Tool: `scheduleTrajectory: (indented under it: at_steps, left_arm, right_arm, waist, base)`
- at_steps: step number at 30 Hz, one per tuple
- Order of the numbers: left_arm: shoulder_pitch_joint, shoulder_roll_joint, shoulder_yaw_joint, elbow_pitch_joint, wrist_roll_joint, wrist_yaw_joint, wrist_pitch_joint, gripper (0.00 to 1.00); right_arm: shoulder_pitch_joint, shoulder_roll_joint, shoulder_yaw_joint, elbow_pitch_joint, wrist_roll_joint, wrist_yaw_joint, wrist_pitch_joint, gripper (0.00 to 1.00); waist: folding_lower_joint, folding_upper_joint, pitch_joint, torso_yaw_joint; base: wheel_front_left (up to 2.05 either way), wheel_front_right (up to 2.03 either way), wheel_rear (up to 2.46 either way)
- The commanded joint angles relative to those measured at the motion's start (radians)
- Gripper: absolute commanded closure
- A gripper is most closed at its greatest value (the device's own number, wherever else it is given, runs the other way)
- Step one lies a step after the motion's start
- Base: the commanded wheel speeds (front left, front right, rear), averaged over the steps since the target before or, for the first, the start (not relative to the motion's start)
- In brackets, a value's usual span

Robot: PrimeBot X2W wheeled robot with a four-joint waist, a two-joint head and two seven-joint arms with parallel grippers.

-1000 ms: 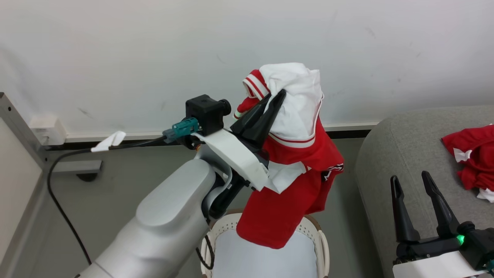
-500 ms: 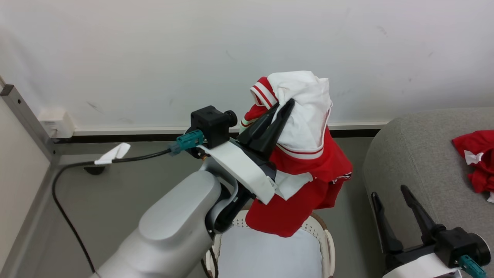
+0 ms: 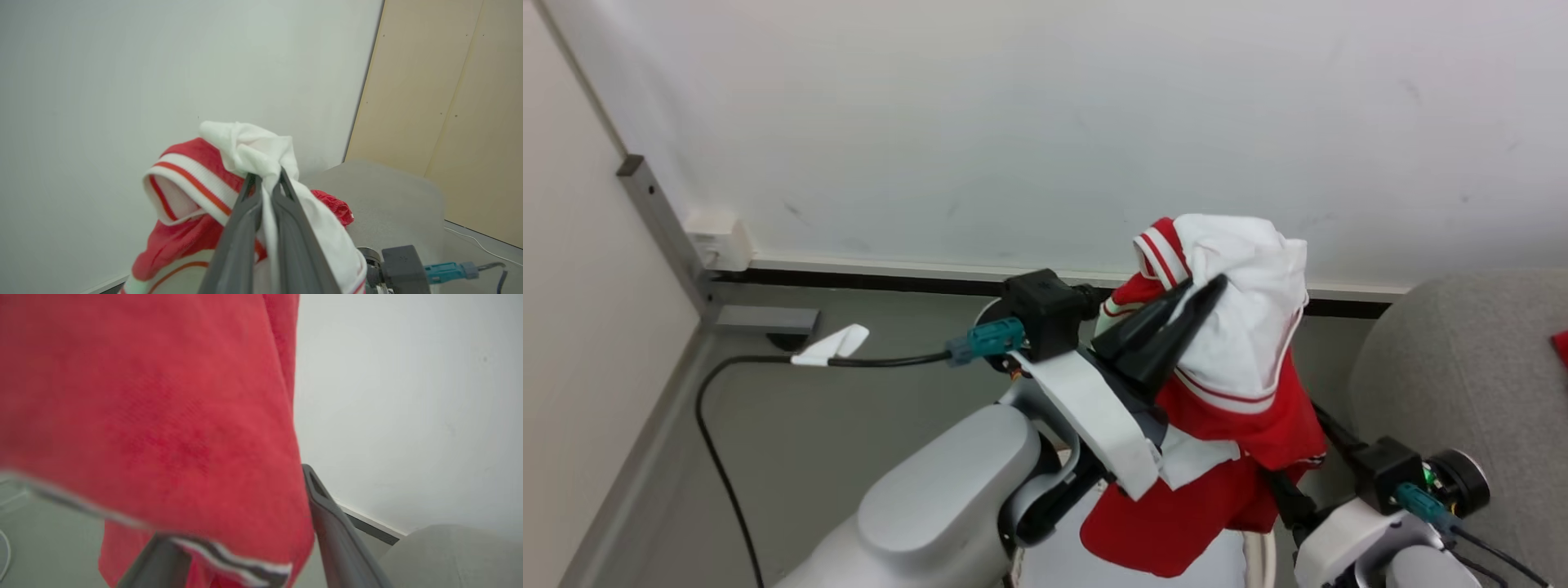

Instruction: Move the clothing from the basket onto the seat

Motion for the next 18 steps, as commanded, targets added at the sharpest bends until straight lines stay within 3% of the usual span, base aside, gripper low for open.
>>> scheduleTrajectory:
  at_steps: [1, 11, 12, 13, 14, 18]
  left_arm:
    - [0.011, -0.001, -0.007, -0.010, -0.005, -0.005, 0.006, 1.00]
    - [0.033, -0.005, -0.040, -0.055, -0.016, -0.002, 0.026, 1.00]
    - [0.034, -0.003, -0.039, -0.058, -0.015, 0.001, 0.027, 1.00]
    - [0.034, -0.001, -0.039, -0.061, -0.015, 0.001, 0.028, 1.00]
    - [0.035, 0.001, -0.039, -0.063, -0.015, 0.003, 0.028, 1.00]
    - [0.049, 0.017, -0.032, -0.055, -0.025, 0.013, 0.031, 1.00]
  right_arm:
    - [-0.033, -0.003, 0.013, 0.015, 0.004, -0.002, -0.006, 0.00]
    - [-0.115, 0.020, 0.091, 0.186, 0.083, -0.002, -0.009, 0.00]
    - [-0.118, 0.025, 0.089, 0.186, 0.093, -0.002, -0.008, 0.09]
    - [-0.118, 0.026, 0.086, 0.182, 0.102, -0.002, -0.008, 0.74]
    - [-0.116, 0.028, 0.083, 0.169, 0.112, -0.002, -0.009, 1.00]
    - [-0.096, 0.034, 0.052, 0.117, 0.140, -0.002, -0.009, 1.00]
  waist:
    - [-0.0001, -0.0001, -0.007, 0.023]
    - [-0.0001, -0.0001, -0.021, 0.098]
    - [-0.0001, -0.0001, -0.021, 0.100]
    - [-0.0001, -0.0001, -0.021, 0.102]
    - [-0.0001, -0.0001, -0.020, 0.103]
    - [-0.0001, -0.0001, -0.017, 0.091]
  base:
    - [0.00, 0.00, 0.00]
    - [0.00, 0.00, 0.00]
    - [0.00, 0.00, 0.00]
    - [0.00, 0.00, 0.00]
    - [0.00, 0.00, 0.00]
    - [0.00, 0.00, 0.00]
